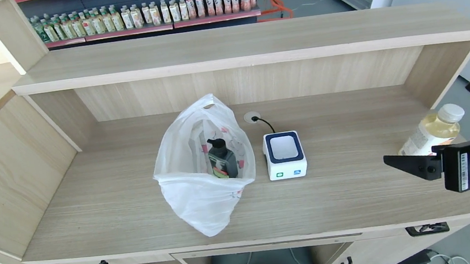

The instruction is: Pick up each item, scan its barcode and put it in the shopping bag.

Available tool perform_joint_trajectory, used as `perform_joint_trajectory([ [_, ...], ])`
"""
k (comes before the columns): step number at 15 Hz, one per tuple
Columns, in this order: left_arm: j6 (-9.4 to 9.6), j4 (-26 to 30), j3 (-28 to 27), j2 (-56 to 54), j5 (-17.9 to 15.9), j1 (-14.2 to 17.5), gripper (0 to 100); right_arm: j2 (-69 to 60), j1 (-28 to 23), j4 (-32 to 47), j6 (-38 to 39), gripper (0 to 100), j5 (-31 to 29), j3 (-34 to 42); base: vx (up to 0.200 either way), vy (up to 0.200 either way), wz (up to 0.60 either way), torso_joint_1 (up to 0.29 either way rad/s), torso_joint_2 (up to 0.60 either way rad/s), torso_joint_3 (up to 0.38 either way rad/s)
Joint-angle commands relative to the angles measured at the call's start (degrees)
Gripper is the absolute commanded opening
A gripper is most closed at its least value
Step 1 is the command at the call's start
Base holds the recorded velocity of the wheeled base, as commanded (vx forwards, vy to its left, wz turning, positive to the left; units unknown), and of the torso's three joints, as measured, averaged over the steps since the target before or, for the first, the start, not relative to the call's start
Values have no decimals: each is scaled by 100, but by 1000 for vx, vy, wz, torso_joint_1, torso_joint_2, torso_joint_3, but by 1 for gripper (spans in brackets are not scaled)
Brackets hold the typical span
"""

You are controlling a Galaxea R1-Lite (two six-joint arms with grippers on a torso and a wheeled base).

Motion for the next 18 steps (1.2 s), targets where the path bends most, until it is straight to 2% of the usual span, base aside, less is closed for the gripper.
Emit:
perform_joint_trajectory([
  [1, -1, 1, 0, 6, 2, 5, 100, 18, 3, -2, -3, 100, -8, 8, 0, -200, 0, -2, -2, -2],
  [8, 8, 1, 0, -2, 11, 5, 100, 44, -6, -2, -3, 100, -8, 34, 0, -200, 0, 3, 2, 3],
  [12, 8, 1, 0, -2, 11, 5, 100, 44, -199, 7, -3, 100, -17, 166, 0, -200, 0, 2, 2, 1],
  [15, -1, 1, 0, 6, 11, 5, 100, 132, -401, 7, -3, 100, -34, 272, 0, 0, 0, 0, 0, 0],
  [18, -1, 1, 0, 6, 11, -4, 100, 387, -507, -28, -3, 100, -500, 386, 0, 0, 0, 0, 0, 0],
])
